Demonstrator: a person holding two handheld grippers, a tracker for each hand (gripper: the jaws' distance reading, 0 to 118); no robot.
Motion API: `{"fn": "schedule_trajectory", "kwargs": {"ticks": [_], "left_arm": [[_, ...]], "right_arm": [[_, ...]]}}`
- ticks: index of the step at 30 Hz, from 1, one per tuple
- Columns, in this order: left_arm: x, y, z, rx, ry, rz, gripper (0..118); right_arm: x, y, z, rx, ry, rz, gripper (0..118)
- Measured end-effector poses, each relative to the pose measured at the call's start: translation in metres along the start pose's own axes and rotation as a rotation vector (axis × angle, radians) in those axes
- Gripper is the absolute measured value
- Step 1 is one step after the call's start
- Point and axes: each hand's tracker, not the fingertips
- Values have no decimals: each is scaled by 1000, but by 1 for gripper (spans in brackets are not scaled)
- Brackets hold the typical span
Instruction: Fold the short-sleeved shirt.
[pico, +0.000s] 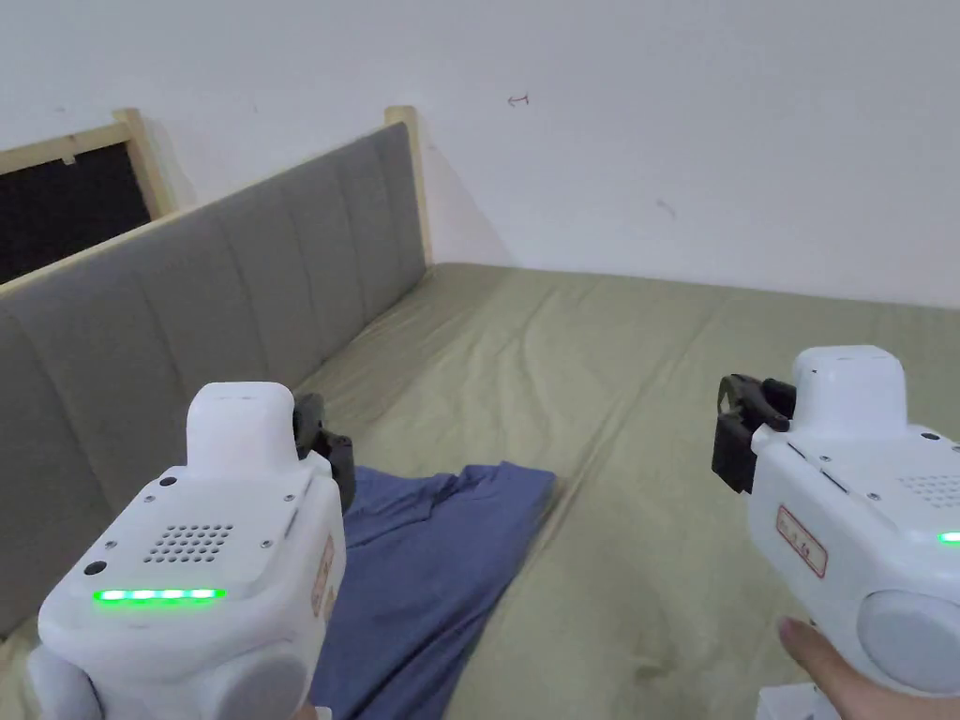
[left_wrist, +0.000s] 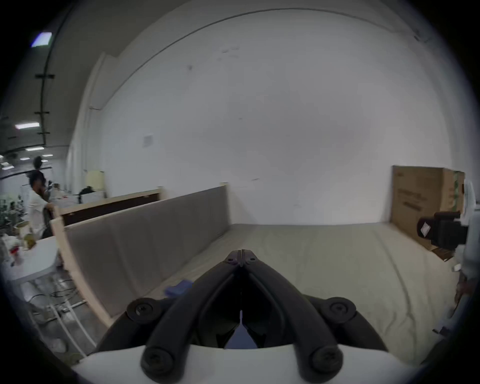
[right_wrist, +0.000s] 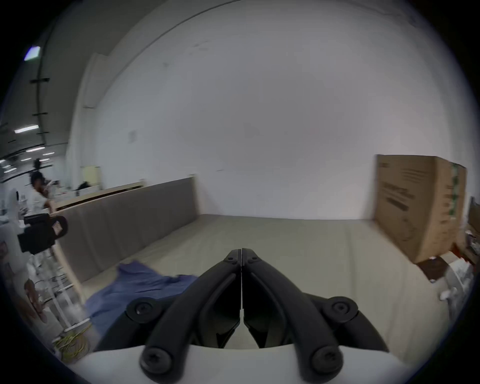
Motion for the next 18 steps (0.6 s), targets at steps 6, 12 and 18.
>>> {"fn": "schedule_trajectory", "kwargs": {"ticks": [6,12,18], "left_arm": [[-40,-15,-45,-231,-30,-7,0],[-75,-74,-165,-743,-181,127,0],[-69,-145,-240,-1041,-186,208,12]], "right_arm": [[-2,-13,-10,-70,51,11,0],[26,-41,-3,-152,-18,56,0],[61,-67,-7,-246,-77,3,0]]}}
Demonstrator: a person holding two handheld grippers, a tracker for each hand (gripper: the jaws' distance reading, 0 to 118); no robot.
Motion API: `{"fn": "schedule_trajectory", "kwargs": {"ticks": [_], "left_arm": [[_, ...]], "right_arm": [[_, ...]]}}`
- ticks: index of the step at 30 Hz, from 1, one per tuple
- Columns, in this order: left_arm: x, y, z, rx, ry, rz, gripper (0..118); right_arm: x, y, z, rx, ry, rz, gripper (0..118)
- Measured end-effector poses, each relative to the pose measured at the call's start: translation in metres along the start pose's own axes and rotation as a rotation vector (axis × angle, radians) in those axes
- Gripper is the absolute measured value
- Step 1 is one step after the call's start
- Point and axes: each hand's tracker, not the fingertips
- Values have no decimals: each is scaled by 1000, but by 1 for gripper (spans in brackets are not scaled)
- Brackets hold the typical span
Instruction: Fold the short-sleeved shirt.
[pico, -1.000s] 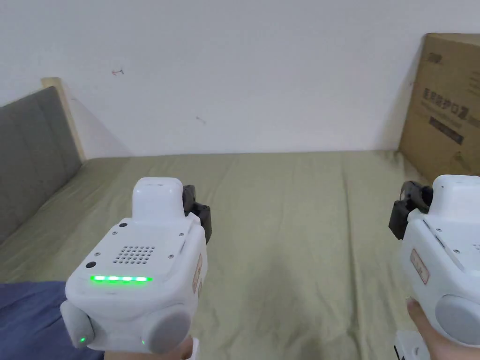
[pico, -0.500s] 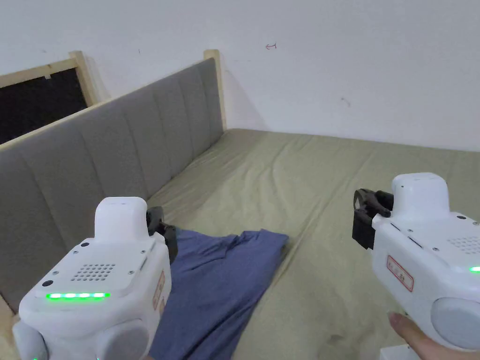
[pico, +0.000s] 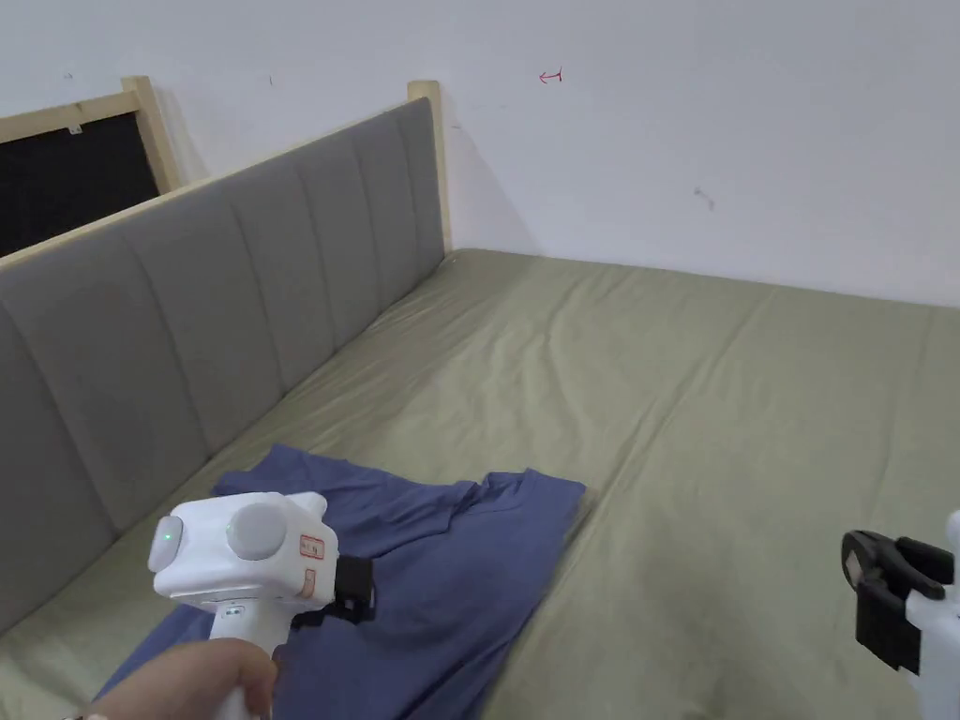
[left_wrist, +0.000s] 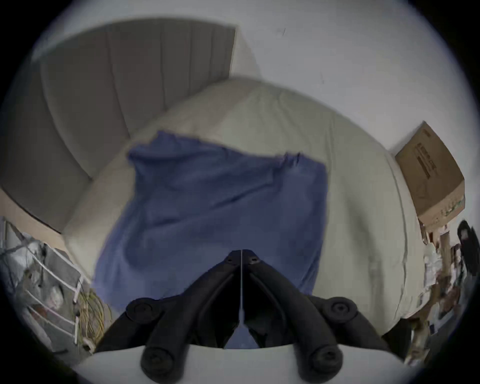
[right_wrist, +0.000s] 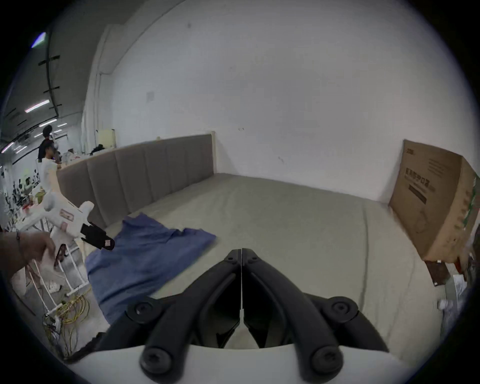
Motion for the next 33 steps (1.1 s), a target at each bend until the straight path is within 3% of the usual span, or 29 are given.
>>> {"fn": "schedule_trajectory", "kwargs": {"ticks": [1,2,4,5,8,10,19,21,22,23,24,25,26,29,33], "left_arm": [[-3,2,-14,-9,11,21,44],[-5,4,-29,-22,23,32,64],[-7,4,-54,-52,17,34,97],[-8,0,-66,-54,17,31,106],[7,-8,-84,-6,72,-71,118],[13,-17,-88,41,145,-154,118],[4,-28,-71,86,115,-138,118],[2,-32,-51,164,114,-144,112],[-2,-34,-42,190,119,-139,98],[-7,-35,-33,193,120,-135,77],[-14,-37,-24,194,126,-131,46],[-22,-39,-14,209,51,-105,2],[-28,-41,-1,219,-18,-96,2],[-20,-43,53,380,69,-193,2],[8,-45,130,524,7,-277,2]], "right_arm": [[4,-2,-1,-5,-5,-9,0],[7,-4,-1,-11,-10,-15,0],[12,-9,-2,-23,-24,-16,0],[14,-11,-3,-31,-31,-13,0],[17,-16,-7,-61,-44,-4,0],[18,-19,-11,-77,-46,-2,0],[6,-23,-13,-106,1,6,0],[4,-23,-8,-101,5,29,0],[3,-23,-6,-98,4,39,0],[2,-22,-3,-95,4,43,0],[3,-21,-1,-94,9,39,0],[4,-20,1,-94,18,19,0],[6,-19,4,-92,24,-1,0],[11,-15,15,-74,20,-30,0],[23,-7,36,-15,-2,-56,0]]}}
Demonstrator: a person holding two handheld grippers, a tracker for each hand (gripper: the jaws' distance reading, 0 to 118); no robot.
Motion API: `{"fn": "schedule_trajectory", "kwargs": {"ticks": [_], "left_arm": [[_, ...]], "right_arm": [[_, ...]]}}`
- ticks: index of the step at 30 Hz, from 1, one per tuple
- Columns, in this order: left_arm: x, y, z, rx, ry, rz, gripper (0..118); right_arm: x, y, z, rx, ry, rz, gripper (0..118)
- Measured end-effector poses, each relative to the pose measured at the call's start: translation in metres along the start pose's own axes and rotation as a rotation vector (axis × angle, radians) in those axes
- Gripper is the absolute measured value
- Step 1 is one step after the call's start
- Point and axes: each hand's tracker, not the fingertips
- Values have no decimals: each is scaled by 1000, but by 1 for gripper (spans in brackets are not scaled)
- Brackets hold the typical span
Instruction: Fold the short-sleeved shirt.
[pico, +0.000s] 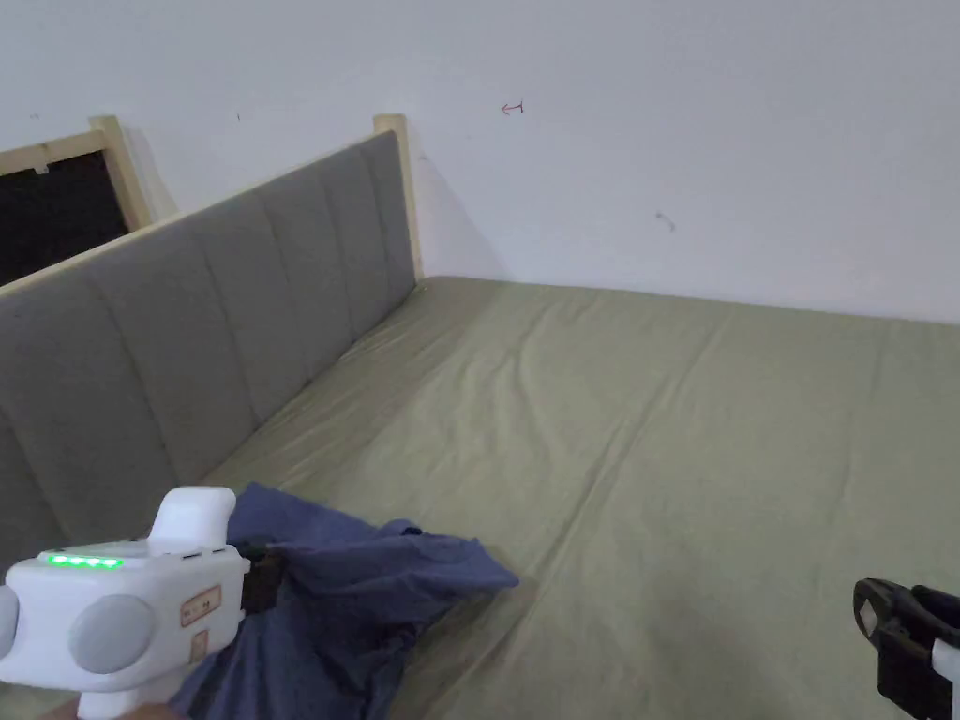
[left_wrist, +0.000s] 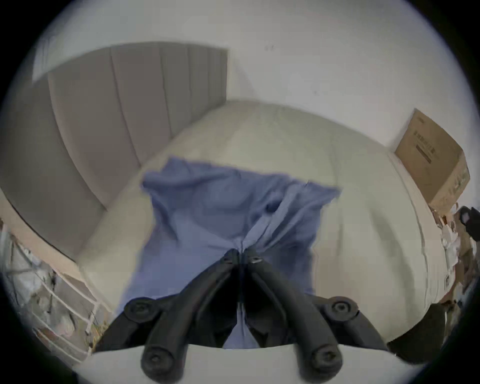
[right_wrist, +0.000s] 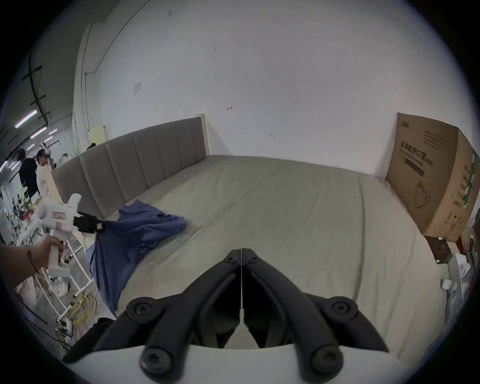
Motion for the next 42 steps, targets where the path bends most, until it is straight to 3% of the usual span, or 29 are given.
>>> {"fn": "schedule_trajectory", "kwargs": {"ticks": [4,9,16,20,27,31,32,33,34,35,36,40,42], "left_arm": [[46,55,55,148,-84,-58,2],[133,116,95,299,-299,-163,2],[273,152,86,272,-635,-160,2],[347,145,52,130,-686,-244,2],[430,67,-70,-411,-674,-256,2],[433,18,-117,-632,-672,-118,3],[430,10,-127,-680,-703,-58,10],[428,-3,-128,-721,-733,-4,25],[427,-10,-133,-748,-741,12,68],[423,-13,-133,-750,-750,21,101],[417,-8,-132,-700,-754,23,115],[393,12,-109,-575,-758,77,112],[370,28,-86,-391,-743,97,112]], "right_arm": [[16,12,28,68,-35,-25,0],[41,21,74,178,-118,-75,0],[80,18,132,232,-218,-135,0],[103,8,159,265,-251,-177,0],[135,-19,166,199,-334,-257,0],[147,-35,158,142,-342,-314,0],[148,-38,156,133,-343,-323,0],[149,-41,155,122,-344,-331,0],[151,-43,153,111,-344,-335,0],[151,-44,151,104,-344,-336,0],[152,-45,150,98,-344,-336,0],[151,-44,147,88,-350,-338,0],[151,-43,147,97,-349,-341,0]]}}
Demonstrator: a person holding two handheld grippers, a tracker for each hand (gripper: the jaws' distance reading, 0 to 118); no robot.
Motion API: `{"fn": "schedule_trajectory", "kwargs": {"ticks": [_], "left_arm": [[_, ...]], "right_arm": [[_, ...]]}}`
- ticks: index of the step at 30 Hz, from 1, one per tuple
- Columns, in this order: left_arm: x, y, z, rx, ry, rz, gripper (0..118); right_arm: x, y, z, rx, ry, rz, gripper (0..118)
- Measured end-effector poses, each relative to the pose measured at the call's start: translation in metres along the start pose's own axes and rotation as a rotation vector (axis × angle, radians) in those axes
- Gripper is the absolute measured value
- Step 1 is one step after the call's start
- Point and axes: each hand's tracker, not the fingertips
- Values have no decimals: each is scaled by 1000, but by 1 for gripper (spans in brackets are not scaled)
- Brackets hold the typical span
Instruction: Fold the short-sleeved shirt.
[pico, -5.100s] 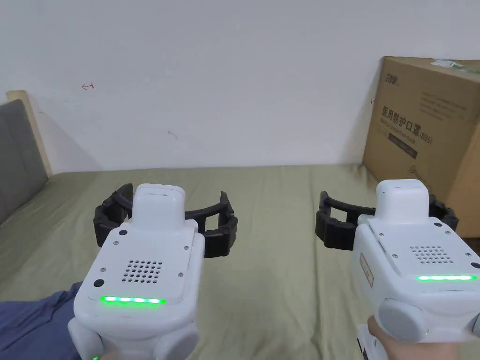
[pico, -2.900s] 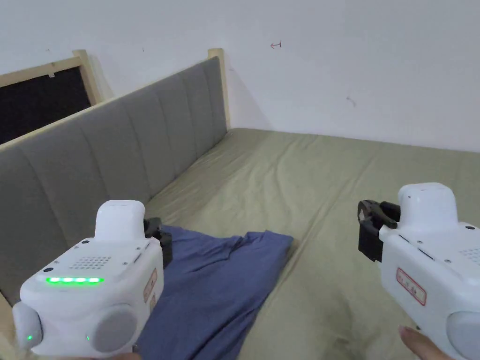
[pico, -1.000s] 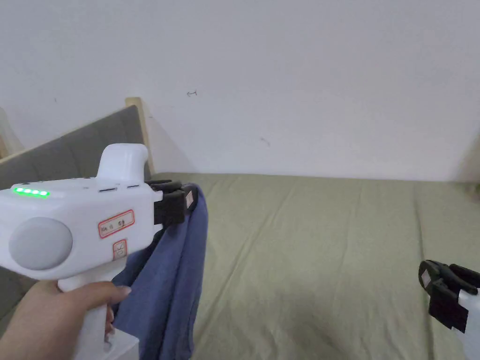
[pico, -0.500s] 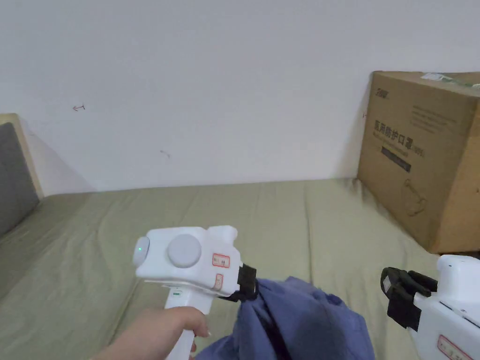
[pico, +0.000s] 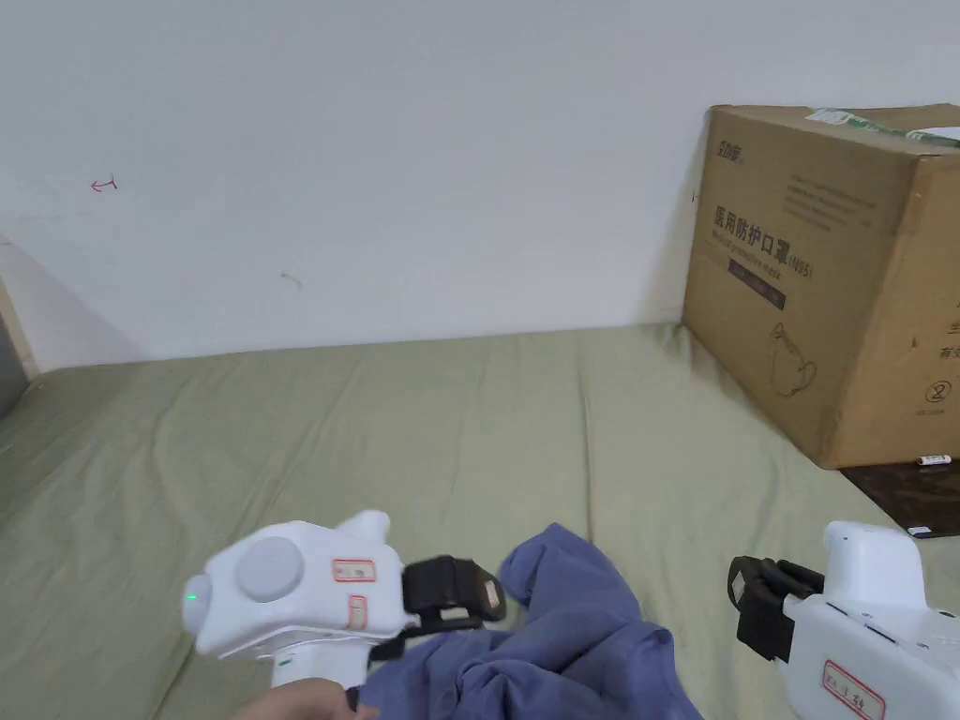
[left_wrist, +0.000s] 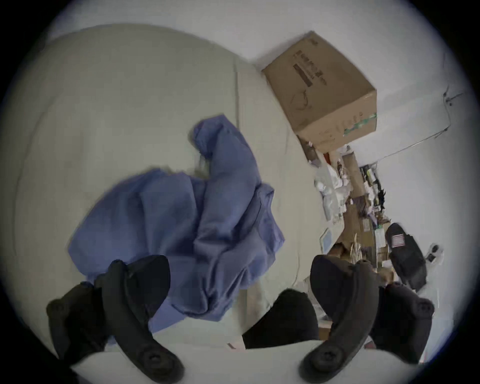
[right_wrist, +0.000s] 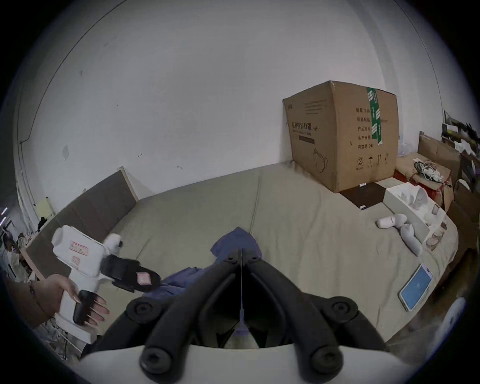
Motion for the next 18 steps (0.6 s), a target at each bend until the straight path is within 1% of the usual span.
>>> {"fn": "schedule_trajectory", "kwargs": {"ticks": [2,5,7,8,9,10,11,12,13,14,15,16,17,18], "left_arm": [[-1,1,42,180,43,-71,112],[2,-24,101,442,149,-174,112],[0,-46,127,556,198,-212,110],[-1,-56,139,585,241,-225,107],[-2,-67,149,606,285,-233,100],[-2,-77,155,624,336,-225,78],[-3,-85,156,633,385,-212,51],[-6,-96,161,638,402,-193,20],[-10,-102,164,631,396,-174,1],[-16,-107,164,586,328,-140,0],[-24,-106,156,519,337,-102,0],[-29,-108,149,431,386,-68,0],[-37,-109,137,303,416,-35,0],[-49,-111,121,169,405,0,0]], "right_arm": [[-3,1,4,38,4,2,0],[-8,3,12,98,0,30,0],[-11,3,16,127,-8,46,0],[-12,3,18,145,-10,51,0],[-13,2,20,166,-9,53,0],[-14,2,22,185,-6,52,0],[-15,1,24,201,-3,50,0],[-16,1,24,206,-4,48,0],[-17,1,24,206,-5,45,0],[-18,2,24,204,-5,41,0],[-18,2,23,191,-3,35,0],[-18,1,21,175,0,30,0],[-18,1,19,162,1,27,0],[-18,0,18,153,0,27,0]]}}
